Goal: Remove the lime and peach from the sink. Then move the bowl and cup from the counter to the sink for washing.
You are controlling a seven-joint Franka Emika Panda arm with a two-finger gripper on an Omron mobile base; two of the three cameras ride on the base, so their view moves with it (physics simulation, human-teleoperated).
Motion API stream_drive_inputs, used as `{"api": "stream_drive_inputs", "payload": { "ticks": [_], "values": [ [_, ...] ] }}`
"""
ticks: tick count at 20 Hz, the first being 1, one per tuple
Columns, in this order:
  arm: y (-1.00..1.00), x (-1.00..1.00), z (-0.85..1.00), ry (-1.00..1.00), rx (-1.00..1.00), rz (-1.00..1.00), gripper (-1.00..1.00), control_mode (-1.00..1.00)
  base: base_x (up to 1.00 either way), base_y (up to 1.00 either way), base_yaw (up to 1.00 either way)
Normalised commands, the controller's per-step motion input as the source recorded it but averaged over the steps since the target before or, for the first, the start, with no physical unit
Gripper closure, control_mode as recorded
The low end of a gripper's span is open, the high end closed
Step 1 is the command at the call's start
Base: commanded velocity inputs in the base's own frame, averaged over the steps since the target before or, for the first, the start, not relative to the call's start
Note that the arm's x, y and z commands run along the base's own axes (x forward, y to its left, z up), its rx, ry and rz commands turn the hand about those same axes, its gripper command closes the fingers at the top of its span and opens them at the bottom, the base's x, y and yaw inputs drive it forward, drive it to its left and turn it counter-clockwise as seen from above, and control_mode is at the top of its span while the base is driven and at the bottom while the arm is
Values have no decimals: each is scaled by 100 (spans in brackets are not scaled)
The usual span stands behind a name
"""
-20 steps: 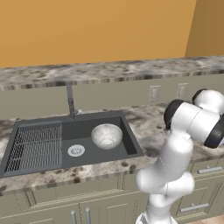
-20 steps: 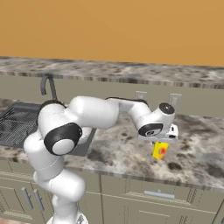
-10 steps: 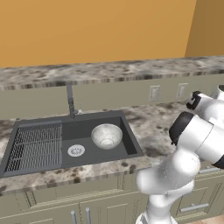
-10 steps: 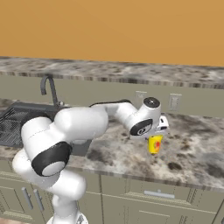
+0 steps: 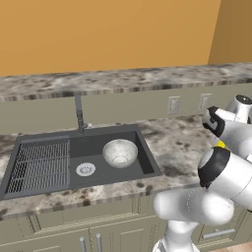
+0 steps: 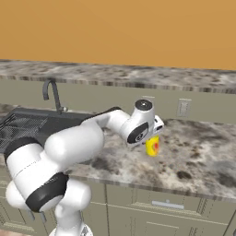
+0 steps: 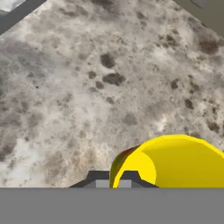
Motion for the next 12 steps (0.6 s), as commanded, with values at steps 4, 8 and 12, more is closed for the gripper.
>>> {"api": "stream_drive_inputs", "payload": {
  "ticks": [4,8,12],
  "values": [
    [40,-4,16,1,-5,35,100,-100,0,0,0],
    [40,-3,19,4,-5,33,100,-100,0,0,0],
    [38,1,15,11,-3,30,100,-100,0,0,0]
  ]
}}
